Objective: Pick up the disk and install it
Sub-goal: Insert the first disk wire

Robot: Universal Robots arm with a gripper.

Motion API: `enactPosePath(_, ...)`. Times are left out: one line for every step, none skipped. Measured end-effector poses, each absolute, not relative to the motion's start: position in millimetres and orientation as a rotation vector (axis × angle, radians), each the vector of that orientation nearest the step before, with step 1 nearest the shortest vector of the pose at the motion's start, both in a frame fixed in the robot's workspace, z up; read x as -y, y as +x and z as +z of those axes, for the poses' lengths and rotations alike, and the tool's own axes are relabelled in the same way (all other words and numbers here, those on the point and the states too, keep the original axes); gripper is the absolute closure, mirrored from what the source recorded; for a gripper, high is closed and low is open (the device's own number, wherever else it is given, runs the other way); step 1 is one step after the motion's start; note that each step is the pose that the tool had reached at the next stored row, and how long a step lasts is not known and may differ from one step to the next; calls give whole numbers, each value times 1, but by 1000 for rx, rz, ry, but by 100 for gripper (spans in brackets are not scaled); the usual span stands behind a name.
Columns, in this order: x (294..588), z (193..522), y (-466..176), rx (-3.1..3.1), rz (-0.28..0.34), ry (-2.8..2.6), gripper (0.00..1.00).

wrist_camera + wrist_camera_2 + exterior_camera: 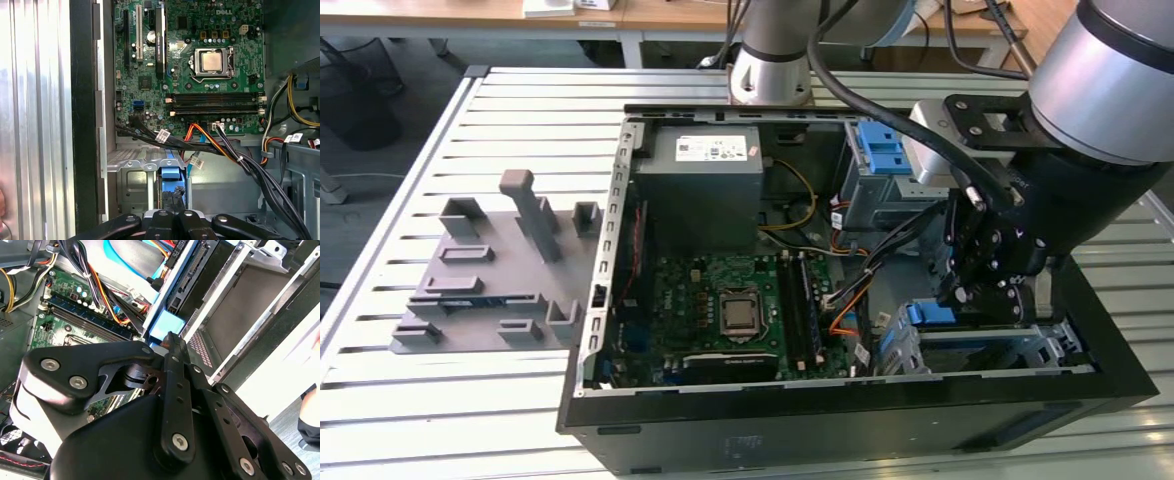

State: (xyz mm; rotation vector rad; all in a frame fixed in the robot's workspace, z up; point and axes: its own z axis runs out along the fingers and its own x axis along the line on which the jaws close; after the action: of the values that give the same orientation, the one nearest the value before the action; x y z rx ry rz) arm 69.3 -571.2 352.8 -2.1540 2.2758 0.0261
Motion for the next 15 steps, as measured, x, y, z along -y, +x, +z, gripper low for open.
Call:
enactPosePath(571,353,69,-2276,26,-2154,89)
enactPosePath(571,353,69,-2276,26,-2154,89)
enactPosePath(571,353,70,-2276,26,-2154,89)
enactPosePath(571,353,71,-2276,26,-2154,89)
enactPosePath(571,353,72,-2276,26,-2154,89)
enactPosePath(571,353,73,-2276,26,-2154,89)
enactPosePath(571,353,75,-2276,26,-2154,89)
enactPosePath(571,353,77,-2276,26,-2154,89)
enactPosePath(571,353,80,-2276,26,-2154,89)
enactPosePath(571,353,82,-2276,26,-2154,89)
enactPosePath(571,353,84,-2276,26,-2154,89)
enactPosePath(571,353,86,-2276,26,-2154,89)
enactPosePath(571,353,89,-2276,26,-2154,89)
enactPosePath(571,353,91,-2276,26,-2154,89)
enactPosePath(571,353,93,-2276,26,-2154,89)
